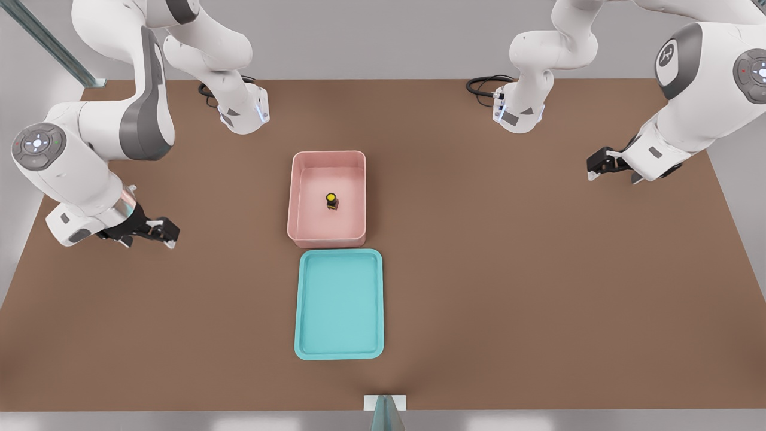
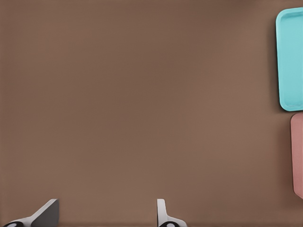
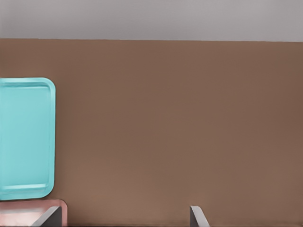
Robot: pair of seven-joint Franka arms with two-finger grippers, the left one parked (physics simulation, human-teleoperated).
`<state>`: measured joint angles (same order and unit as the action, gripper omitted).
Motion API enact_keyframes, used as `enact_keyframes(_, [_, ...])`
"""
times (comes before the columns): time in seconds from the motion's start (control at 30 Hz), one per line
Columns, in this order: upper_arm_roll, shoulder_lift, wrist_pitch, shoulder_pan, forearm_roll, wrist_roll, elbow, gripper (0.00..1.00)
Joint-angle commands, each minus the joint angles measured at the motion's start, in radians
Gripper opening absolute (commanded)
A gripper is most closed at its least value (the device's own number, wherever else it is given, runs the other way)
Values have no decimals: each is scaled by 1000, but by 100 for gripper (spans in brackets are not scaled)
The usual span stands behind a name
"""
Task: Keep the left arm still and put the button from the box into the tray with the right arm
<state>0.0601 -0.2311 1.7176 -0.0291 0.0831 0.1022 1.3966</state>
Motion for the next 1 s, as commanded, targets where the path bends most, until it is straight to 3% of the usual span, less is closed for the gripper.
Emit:
enact_keyframes(0.0, [3,0,-30,0,0,-162,1,100])
enact_keyframes(0.1, [130,-45,-21,-86,10,-139,51,100])
enact_keyframes(0.23, [130,-56,82,-336,18,235,217,100])
enact_keyframes(0.37, [176,-43,230,-362,64,467,446,100])
enact_keyframes(0.43, [210,-31,450,-367,66,709,593,100])
enact_keyframes(0.63, [279,-10,602,-371,66,1114,745,100])
enact_keyframes(0.97, [279,-56,855,-396,102,1312,878,100])
